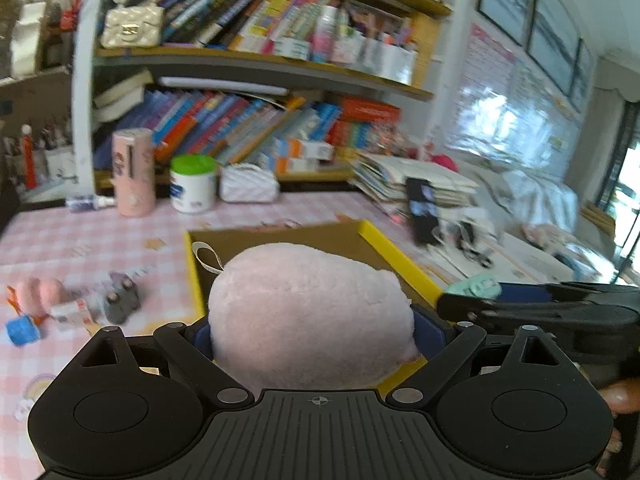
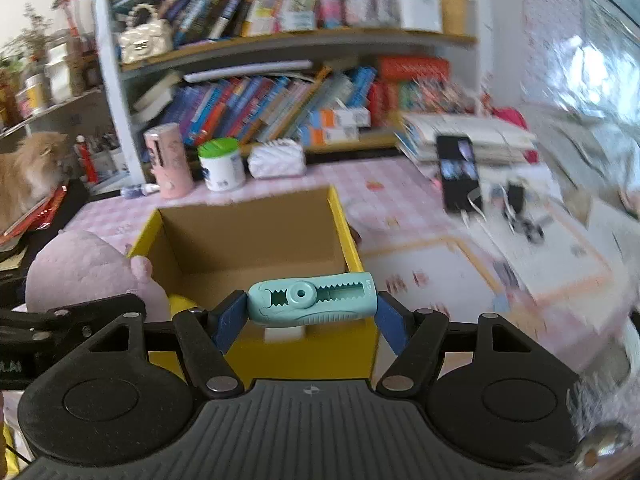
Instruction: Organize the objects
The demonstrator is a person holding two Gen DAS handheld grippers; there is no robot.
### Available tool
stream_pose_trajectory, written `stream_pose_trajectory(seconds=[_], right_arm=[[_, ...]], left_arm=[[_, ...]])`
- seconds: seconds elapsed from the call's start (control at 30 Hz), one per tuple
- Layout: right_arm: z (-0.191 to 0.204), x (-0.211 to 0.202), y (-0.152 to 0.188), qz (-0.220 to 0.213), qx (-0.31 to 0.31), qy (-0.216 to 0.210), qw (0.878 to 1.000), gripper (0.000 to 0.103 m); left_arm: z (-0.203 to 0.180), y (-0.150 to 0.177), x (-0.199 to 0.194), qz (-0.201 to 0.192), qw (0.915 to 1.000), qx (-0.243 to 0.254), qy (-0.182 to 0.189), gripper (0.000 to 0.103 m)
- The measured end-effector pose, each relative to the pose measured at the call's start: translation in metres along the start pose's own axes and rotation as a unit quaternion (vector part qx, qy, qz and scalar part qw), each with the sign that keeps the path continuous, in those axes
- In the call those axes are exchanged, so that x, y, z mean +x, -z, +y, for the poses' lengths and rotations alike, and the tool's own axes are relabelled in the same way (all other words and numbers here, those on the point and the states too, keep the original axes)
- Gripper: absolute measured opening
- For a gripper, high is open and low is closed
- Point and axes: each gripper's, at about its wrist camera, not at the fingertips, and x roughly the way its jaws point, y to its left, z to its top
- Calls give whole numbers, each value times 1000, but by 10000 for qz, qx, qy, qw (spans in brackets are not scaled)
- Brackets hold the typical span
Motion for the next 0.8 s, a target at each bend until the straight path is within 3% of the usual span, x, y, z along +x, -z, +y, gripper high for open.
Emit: stream_pose_trajectory(seconds=[0.17,0.3,0.43,0.6,0.8], right_arm=[[2,35,-18,43,-439,-274,9986,67],[8,72,-29,298,-1002,-484,9933,67],[15,106,-33,576,-1583,-576,9840,67],[26,138,-33,906,-2244,-694,9678,67],[46,165,-33,1180,-3243,-781,9353,67]], left_arm=[[14,-19,35,225,9985,-203,-455,94],[13,-31,61,351,9979,73,-533,94],[16,-31,88,700,9961,-9,-531,94],[14,-30,114,995,9929,162,-636,94],[18,-29,139,1394,9875,110,-726,94]])
